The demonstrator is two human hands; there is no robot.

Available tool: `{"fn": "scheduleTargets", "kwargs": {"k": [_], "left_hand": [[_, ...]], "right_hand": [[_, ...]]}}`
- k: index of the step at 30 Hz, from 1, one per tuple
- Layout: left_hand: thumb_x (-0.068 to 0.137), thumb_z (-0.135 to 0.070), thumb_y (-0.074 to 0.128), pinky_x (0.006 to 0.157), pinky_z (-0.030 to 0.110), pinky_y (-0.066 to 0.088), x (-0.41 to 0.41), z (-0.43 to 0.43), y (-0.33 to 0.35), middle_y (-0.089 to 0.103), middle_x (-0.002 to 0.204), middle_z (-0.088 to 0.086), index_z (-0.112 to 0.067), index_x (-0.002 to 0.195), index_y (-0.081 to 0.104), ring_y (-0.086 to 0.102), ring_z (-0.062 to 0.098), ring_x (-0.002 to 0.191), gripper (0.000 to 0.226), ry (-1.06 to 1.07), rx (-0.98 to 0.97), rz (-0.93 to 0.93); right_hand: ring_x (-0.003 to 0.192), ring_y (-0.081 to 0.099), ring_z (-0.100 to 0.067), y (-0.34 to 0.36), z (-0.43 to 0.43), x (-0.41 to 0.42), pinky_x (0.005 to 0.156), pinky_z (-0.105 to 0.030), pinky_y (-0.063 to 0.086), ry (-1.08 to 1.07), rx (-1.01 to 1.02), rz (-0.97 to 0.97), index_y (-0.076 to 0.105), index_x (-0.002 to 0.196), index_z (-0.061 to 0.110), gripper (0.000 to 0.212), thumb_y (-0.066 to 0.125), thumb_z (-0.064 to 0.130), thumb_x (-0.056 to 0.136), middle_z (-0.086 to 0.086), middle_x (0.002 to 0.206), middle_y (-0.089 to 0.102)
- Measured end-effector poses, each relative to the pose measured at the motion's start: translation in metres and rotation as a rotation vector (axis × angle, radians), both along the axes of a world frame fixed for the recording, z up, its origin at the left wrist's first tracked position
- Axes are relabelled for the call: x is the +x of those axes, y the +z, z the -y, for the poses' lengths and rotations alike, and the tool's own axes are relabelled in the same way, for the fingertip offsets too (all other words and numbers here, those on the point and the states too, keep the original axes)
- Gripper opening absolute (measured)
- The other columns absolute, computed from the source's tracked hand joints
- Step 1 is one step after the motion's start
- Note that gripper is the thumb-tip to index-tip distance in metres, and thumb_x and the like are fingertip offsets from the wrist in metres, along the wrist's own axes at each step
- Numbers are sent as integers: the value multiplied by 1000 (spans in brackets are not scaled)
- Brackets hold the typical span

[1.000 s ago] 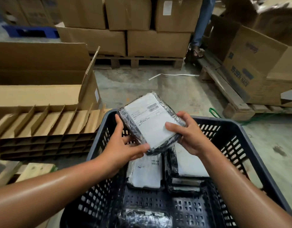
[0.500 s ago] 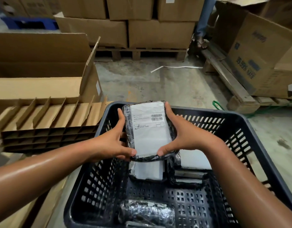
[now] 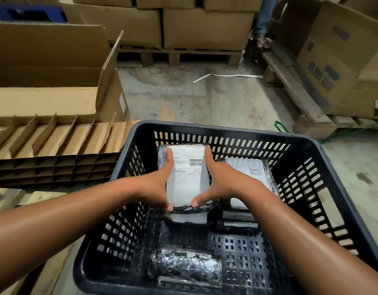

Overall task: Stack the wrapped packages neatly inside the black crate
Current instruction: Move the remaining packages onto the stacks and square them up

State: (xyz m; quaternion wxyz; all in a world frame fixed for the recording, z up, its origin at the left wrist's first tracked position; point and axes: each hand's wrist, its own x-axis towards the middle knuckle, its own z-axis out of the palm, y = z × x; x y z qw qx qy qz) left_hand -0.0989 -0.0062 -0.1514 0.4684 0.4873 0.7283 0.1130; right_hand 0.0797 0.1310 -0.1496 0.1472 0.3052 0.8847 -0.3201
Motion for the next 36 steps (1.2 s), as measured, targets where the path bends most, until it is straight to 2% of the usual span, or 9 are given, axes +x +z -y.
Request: {"fn": "scheduleTargets", "kwargs": {"k": [4,9,14,19,22,25,30,33,36], "left_hand": [[80,-8,83,57,15,50,-5,-6,-4,42,156,16,-39,123,-61,60,9,79,153,-77,-87,-90],[82,3,79,62,24,55,5,-8,-4,47,146,19,-57,100,-52,63,17,88,145,-50,-130,-139],[89,3,70,54,25,49,7,-11,-7,44,142,24,-53,130,-47,59,20,86,136,59,-190,-55],[84,7,74,68,34,61,13,-11,-13,51,132,15,-42,145,-40,64,27,101,138,91,-243,-57],[81,8,77,63,28,58,18,-15,-24,53,125,9,-35,150,-35,62,27,105,139,120,-192,-71],[80,3,81,88,33,58,18,-18,-33,48,148,13,-29,156,-25,59,29,116,135,115,-148,-142],[78,0,84,98,29,51,12,-20,-46,44,153,11,-29,158,-18,55,27,120,133,90,-127,-163],[78,-9,86,114,36,37,10,-17,-49,27,165,13,-24,162,-9,39,30,143,128,52,-85,-218],[79,-7,85,96,31,51,10,-16,-48,40,155,13,-26,162,-11,53,30,129,128,56,-93,-214]], "right_hand": [[115,61,-34,-9,10,-7,88,-36,49,11,108,69,-36,155,11,172,89,74,55,-21,134,64],[137,44,-38,-26,22,-9,117,-60,24,43,368,183,-20,160,2,164,63,98,55,-13,128,67],[140,36,-38,-36,23,-8,116,-65,12,73,513,199,-5,163,2,160,46,107,52,-11,126,67],[157,7,-46,-40,16,-11,101,-83,-24,225,691,267,42,155,19,133,44,106,54,-6,151,56],[157,-14,-48,-41,9,-9,87,-91,-26,226,687,331,31,162,25,136,48,105,53,-8,168,34],[151,-32,-46,-44,5,-4,79,-91,-30,227,639,381,16,166,25,140,48,105,55,-3,175,14],[150,-35,-43,-50,2,-3,90,-93,-20,196,586,385,9,166,14,148,49,104,55,-3,175,13],[149,-37,-44,-53,1,-2,98,-93,-5,185,559,367,12,166,14,148,49,104,55,-5,175,14],[150,-36,-44,-55,2,-1,99,-94,-4,189,576,352,14,166,13,149,47,105,53,-6,174,16]]}}
